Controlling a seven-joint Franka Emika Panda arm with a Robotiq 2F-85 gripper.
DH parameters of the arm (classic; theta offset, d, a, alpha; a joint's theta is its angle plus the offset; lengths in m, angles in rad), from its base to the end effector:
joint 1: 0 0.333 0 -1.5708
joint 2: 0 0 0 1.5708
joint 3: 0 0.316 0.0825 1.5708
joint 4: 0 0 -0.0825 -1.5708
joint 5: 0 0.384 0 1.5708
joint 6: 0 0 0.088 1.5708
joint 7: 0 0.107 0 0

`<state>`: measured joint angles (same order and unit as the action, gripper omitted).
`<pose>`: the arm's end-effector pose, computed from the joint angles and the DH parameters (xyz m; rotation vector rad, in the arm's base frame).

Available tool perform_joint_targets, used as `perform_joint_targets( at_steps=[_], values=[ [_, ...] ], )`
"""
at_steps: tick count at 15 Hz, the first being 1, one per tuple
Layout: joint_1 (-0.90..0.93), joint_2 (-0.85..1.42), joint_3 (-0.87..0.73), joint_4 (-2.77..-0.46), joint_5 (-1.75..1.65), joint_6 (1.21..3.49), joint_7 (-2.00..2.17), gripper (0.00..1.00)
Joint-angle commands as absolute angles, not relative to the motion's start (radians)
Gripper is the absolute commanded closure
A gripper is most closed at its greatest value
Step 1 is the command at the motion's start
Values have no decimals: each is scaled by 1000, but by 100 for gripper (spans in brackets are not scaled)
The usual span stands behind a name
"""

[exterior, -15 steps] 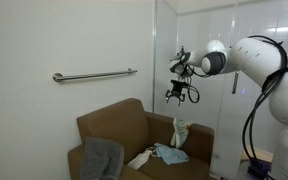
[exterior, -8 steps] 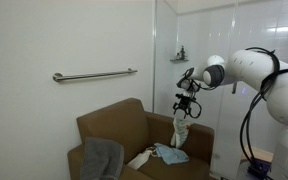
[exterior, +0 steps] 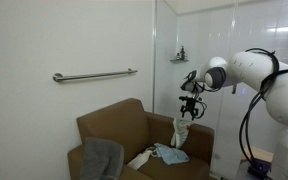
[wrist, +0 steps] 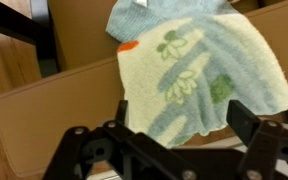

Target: Move the white towel from one armchair to another

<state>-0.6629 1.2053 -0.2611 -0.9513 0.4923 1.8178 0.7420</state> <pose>0.5308 -0.5240 0.1091 -1.8725 2.2103 0.4243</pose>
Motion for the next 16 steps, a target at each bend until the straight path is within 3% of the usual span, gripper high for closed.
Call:
perform_joint_targets(
  at_steps=[1, 5, 6, 8, 16],
  values=[
    [-677, 1238, -246, -895, 416, 1736, 830, 0],
    [-654, 1246, -275, -913, 424, 1752, 808, 0],
    [-653, 1251, -275, -911, 426, 1757, 808, 25],
    [-672, 1266, -246, -860, 393, 1736, 830, 33],
    [-691, 1295, -225, -733, 324, 1663, 811, 87]
  ],
)
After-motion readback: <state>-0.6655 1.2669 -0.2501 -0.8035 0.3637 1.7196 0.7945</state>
